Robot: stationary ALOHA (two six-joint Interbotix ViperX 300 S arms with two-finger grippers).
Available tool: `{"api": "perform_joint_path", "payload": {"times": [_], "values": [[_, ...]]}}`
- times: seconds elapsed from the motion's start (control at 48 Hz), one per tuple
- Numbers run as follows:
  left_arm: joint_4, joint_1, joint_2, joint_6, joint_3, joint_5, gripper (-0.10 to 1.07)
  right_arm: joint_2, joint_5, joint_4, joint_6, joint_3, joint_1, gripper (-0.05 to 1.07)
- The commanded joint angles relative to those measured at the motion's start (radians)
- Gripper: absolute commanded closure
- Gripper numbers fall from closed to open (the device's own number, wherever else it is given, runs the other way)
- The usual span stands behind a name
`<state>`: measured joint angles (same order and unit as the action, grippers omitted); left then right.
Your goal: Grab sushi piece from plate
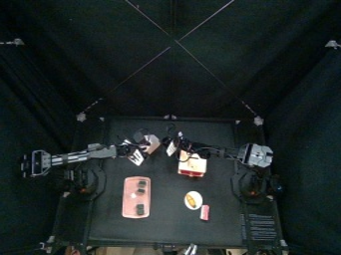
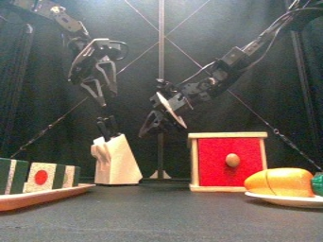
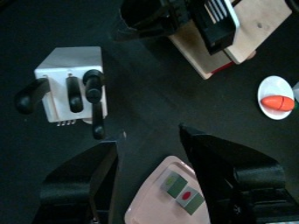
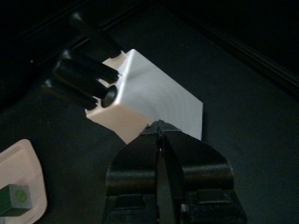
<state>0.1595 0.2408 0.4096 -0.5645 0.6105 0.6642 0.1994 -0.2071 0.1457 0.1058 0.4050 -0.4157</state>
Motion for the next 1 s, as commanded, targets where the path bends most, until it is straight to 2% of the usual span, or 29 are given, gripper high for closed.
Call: {"api": "perform_joint_path", "payload": {"times": [0.0, 0.292, 0.479, 0.583, 0.833, 0.979], "values": [[0.005, -0.018, 0.017, 0.003, -0.002, -0.040, 0.11, -0.080, -0.021, 0.002, 0.002, 0.014, -0.005, 0.81], [0.023, -0.083, 0.054, 0.008, 0.091, -0.181, 0.11, -0.158, -0.031, 0.009, 0.003, 0.084, 0.014, 0.81], [0.058, -0.127, 0.127, 0.008, 0.181, -0.239, 0.11, -0.215, -0.031, 0.049, 0.003, 0.123, 0.081, 0.81], [0.098, -0.133, 0.158, 0.006, 0.236, -0.310, 0.11, -0.238, -0.031, 0.084, 0.002, 0.143, 0.126, 0.81], [0.195, -0.143, 0.241, 0.008, 0.388, -0.538, 0.11, -0.225, -0.025, 0.123, 0.002, 0.143, 0.233, 0.80], [0.245, -0.146, 0.279, 0.009, 0.456, -0.574, 0.11, -0.206, -0.021, 0.144, 0.003, 0.140, 0.284, 0.79]]}}
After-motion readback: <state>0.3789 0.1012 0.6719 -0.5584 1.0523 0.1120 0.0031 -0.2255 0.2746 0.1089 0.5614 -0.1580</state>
